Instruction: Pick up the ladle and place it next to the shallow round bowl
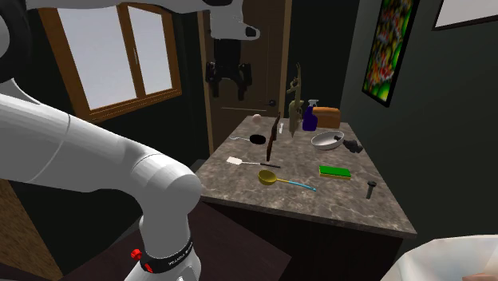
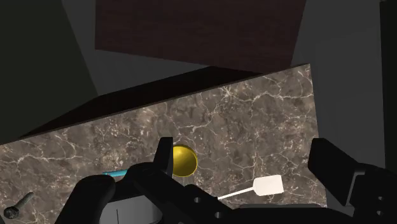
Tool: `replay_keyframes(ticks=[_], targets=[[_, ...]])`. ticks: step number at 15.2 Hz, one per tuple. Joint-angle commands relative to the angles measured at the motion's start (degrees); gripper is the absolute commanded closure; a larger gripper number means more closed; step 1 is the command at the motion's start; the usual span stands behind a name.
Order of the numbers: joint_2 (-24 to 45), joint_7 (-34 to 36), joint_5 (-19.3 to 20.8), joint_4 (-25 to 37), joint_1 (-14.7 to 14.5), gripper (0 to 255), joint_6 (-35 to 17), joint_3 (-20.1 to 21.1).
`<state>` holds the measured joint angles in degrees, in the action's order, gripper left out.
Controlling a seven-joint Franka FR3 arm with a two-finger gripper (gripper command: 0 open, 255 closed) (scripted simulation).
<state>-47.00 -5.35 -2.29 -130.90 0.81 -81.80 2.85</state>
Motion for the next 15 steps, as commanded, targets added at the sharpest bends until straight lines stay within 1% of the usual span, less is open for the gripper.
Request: replay_keyframes(ticks=[1, 8, 15], targets=[[0.00, 0.00, 0.00, 0.00, 0.00, 0, 0.00, 0.00], [5.87, 11.90, -3.87, -7.95, 4.32, 0, -14.69, 2.60], [15.46, 22.85, -7.11, -12.56, 8.27, 0, -30.10, 4.89]])
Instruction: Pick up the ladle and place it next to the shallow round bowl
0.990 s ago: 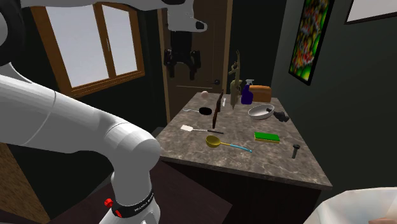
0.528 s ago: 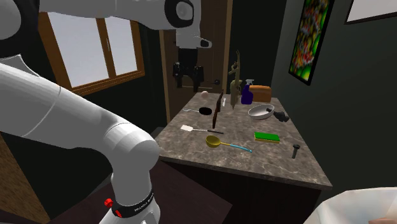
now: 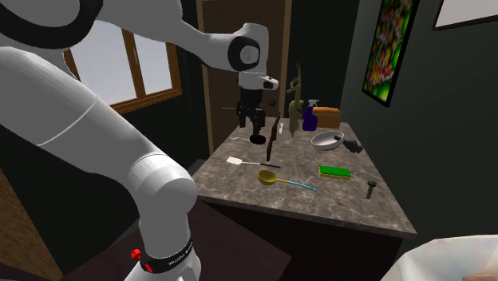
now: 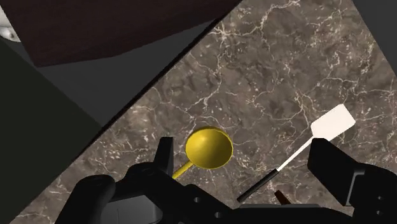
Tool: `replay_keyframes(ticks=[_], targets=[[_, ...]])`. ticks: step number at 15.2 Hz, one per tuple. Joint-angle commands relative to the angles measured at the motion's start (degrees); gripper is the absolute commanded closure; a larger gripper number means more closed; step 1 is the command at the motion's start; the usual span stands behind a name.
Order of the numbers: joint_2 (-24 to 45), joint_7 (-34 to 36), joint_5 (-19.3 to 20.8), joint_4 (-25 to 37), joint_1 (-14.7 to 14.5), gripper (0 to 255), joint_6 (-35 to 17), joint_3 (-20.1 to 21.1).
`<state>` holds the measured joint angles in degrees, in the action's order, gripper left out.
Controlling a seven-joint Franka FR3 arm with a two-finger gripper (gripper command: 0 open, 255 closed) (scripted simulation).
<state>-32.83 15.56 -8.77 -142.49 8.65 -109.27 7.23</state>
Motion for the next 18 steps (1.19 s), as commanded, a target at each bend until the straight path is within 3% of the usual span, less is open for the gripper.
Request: replay_keyframes(ticks=[1, 9, 18], targets=[[2.93, 3.44, -1.02, -1.36, 0.96, 0, -4.85, 0.78], [17.96, 14.88, -3.66, -2.11, 4.83, 0, -22.30, 2.11], [37.03, 25.99, -6.61, 1.60, 7.66, 0, -39.74, 1.10]])
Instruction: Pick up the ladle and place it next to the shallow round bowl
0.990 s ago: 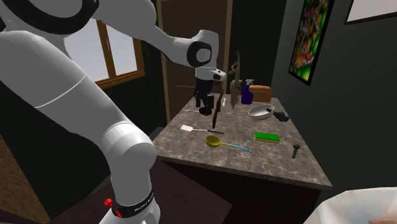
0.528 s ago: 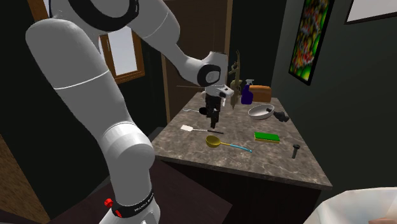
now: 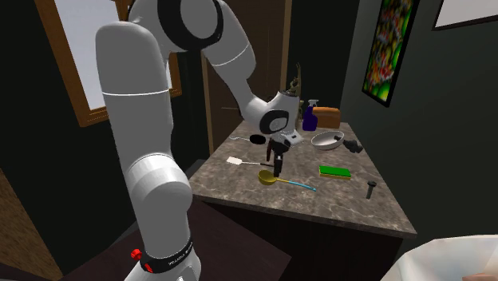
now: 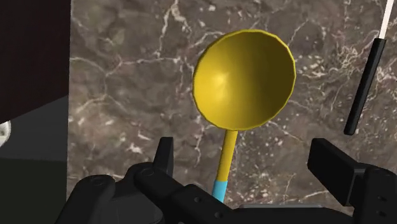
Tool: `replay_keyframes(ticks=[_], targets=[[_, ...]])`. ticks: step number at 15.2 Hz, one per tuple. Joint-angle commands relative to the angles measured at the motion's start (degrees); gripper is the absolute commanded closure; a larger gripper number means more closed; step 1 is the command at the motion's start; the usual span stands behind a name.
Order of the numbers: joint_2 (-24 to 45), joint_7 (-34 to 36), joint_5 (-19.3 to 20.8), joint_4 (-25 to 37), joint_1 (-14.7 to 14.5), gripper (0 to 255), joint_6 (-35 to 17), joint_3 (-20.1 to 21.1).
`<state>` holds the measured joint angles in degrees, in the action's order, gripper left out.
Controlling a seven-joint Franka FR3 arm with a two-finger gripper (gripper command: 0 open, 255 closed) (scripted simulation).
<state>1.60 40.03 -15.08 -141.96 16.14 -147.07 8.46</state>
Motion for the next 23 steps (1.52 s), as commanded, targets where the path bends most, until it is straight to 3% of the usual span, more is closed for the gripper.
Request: replay_keyframes(ticks=[1, 10, 18, 19, 23], targets=[[4.75, 2.51, -0.84, 1.74, 0.35, 0, -3.65, -0.40], [13.71, 3.08, -2.81, 3.73, 0.18, 0, -11.07, -0.27], [14.20, 3.02, -2.88, 3.82, 0.16, 0, -11.46, -0.22], [14.20, 3.02, -2.88, 3.82, 0.16, 255, -11.46, -0.22], [14.21, 2.96, -2.91, 3.81, 0.20, 255, -11.47, -0.22]])
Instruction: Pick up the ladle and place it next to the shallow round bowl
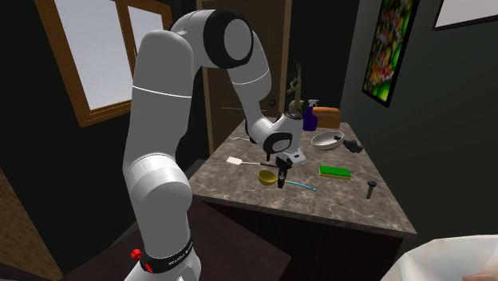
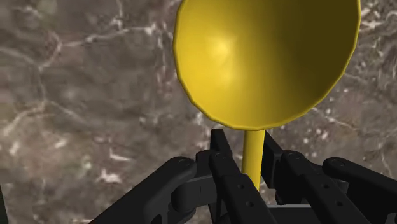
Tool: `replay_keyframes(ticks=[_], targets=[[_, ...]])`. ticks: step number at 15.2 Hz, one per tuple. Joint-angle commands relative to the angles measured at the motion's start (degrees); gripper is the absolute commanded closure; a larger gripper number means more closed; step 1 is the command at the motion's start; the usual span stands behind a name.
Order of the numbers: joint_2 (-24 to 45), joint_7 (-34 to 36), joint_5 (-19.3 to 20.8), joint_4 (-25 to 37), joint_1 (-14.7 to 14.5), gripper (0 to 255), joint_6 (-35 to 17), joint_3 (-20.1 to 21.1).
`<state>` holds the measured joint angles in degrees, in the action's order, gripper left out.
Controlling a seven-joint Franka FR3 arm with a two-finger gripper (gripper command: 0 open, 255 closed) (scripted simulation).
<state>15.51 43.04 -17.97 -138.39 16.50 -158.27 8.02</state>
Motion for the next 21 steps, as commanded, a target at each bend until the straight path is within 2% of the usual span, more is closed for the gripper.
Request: replay_keyframes(ticks=[1, 5, 21], targets=[[0.28, -0.04, -0.02, 0.22, -0.16, 255, -0.27, 0.23], [0.29, 0.01, 0.01, 0.25, -0.20, 255, -0.27, 0.22], [-11.29, 3.70, 2.85, 0.62, -0.43, 255, 11.58, -0.84]])
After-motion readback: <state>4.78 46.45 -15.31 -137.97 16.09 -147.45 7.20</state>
